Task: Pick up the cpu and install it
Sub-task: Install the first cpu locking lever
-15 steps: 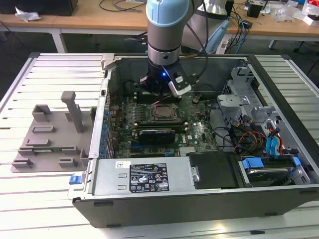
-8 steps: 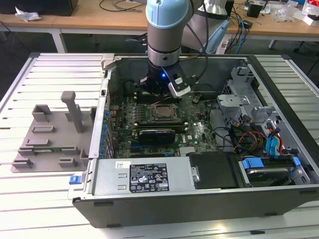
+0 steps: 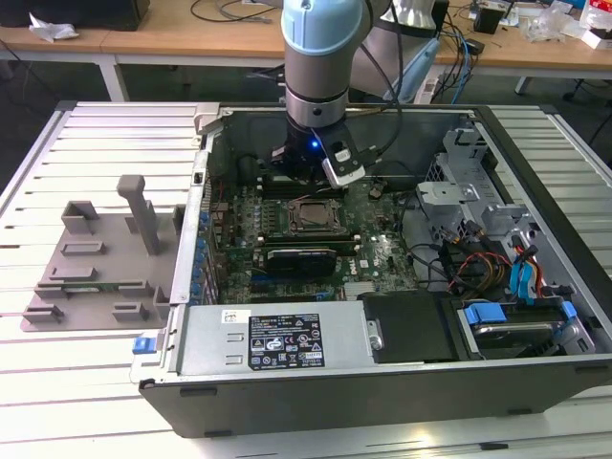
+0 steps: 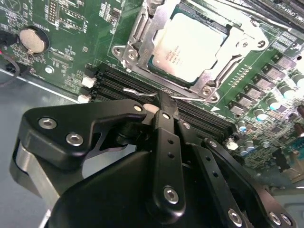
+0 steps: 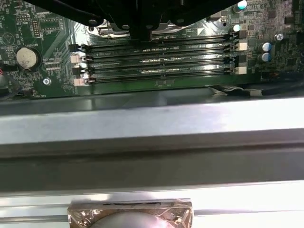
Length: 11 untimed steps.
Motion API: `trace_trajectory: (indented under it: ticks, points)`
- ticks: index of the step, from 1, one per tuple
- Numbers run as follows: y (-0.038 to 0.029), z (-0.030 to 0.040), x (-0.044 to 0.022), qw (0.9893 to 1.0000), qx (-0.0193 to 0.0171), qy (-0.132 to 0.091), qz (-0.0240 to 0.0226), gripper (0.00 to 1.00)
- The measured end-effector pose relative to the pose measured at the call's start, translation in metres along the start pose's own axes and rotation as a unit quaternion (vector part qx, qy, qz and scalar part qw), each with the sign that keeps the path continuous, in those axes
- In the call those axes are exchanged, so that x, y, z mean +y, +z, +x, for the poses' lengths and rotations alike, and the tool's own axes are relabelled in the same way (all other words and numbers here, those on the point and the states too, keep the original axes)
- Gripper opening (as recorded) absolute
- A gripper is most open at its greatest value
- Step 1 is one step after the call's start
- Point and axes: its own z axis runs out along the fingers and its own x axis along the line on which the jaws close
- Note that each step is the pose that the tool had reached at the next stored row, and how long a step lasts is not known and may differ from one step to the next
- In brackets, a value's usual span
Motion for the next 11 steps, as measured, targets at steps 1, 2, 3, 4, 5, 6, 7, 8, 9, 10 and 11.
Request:
trace_trajectory:
  ticks: [1, 2, 3, 4, 5, 6, 7, 8, 9, 10, 11]
  points:
    - [0.0002, -0.0007, 0.0003, 1.0000, -0.0006, 0.003, 0.0001, 0.11]
    - [0.0005, -0.0009, 0.0010, 1.0000, -0.0012, 0.006, 0.0003, 0.11]
    - [0.0008, -0.0009, 0.0020, 1.0000, -0.0015, 0.007, 0.0003, 0.11]
    - [0.0011, -0.0008, 0.0029, 1.0000, -0.0019, 0.009, 0.0003, 0.11]
    - [0.0014, -0.0007, 0.0040, 0.9999, -0.0023, 0.011, 0.0004, 0.11]
    - [0.0018, -0.0009, 0.0040, 0.9999, -0.0028, 0.013, 0.0008, 0.11]
    - [0.0022, -0.0011, 0.0040, 0.9999, -0.0032, 0.014, 0.0017, 0.11]
    - [0.0025, -0.0012, 0.0039, 0.9999, -0.0035, 0.016, 0.0026, 0.11]
    - [0.0031, -0.0016, 0.0038, 0.9998, -0.0042, 0.018, 0.0042, 0.11]
    - [0.0032, -0.0018, 0.0038, 0.9998, -0.0044, 0.019, 0.0048, 0.11]
    - [0.0033, -0.0019, 0.0038, 0.9998, -0.0046, 0.020, 0.0051, 0.11]
